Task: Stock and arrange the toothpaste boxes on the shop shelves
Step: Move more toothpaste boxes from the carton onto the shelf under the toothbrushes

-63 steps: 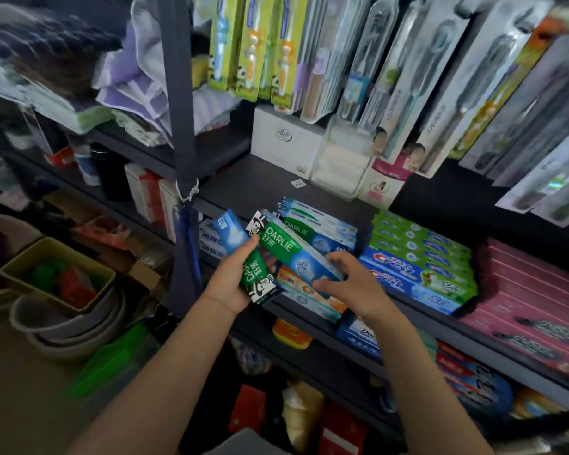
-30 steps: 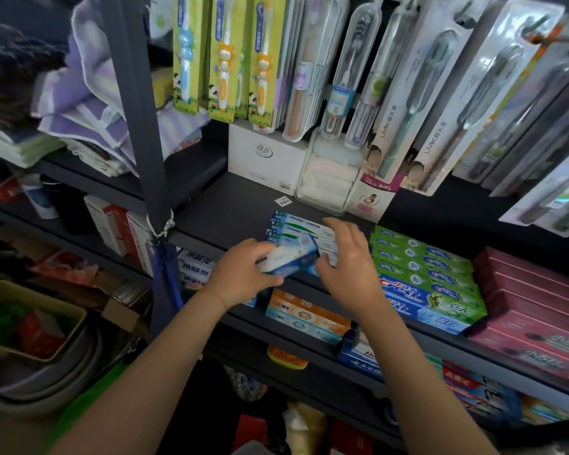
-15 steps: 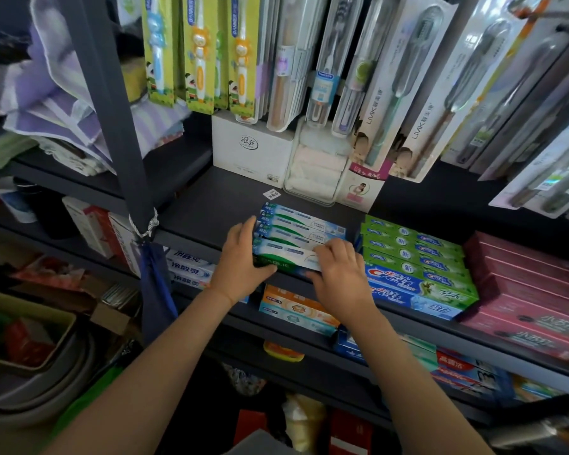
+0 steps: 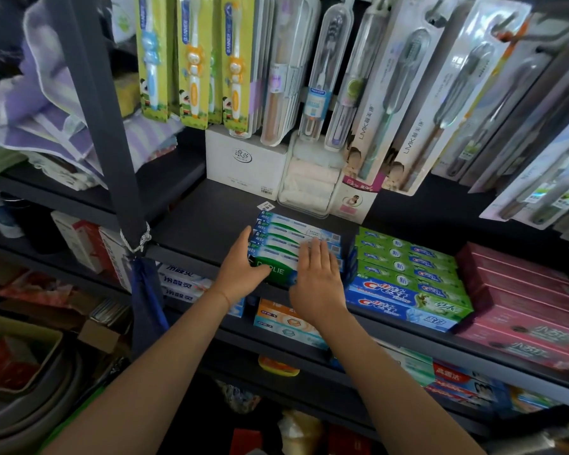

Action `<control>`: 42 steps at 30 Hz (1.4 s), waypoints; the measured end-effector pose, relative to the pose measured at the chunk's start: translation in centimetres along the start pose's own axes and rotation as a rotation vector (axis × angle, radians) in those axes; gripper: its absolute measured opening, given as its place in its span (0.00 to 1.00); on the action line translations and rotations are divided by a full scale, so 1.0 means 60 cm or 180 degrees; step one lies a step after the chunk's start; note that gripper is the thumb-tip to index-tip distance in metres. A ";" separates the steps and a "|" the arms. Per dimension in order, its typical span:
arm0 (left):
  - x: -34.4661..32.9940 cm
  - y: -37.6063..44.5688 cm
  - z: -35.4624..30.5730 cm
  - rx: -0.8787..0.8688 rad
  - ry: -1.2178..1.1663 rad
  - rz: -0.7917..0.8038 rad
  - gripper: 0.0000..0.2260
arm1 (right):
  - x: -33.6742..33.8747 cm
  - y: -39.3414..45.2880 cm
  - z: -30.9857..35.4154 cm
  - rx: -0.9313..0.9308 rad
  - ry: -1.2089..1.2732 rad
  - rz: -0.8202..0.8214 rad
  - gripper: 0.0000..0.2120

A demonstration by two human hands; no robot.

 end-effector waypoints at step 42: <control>-0.279 -0.340 -0.076 -0.1275 0.2014 0.1333 0.12 | 0.026 -0.443 -0.281 -0.0689 0.1870 -0.0308 0.10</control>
Point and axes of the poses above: each hand's wrist, its own y-axis towards the middle knuckle, its own x-axis out of the back of the hand, z = x × y, the point moved 2 cm from there along y, towards the middle knuckle, and after that the axes turned 11 degrees about -z, right-handed, at the moved point
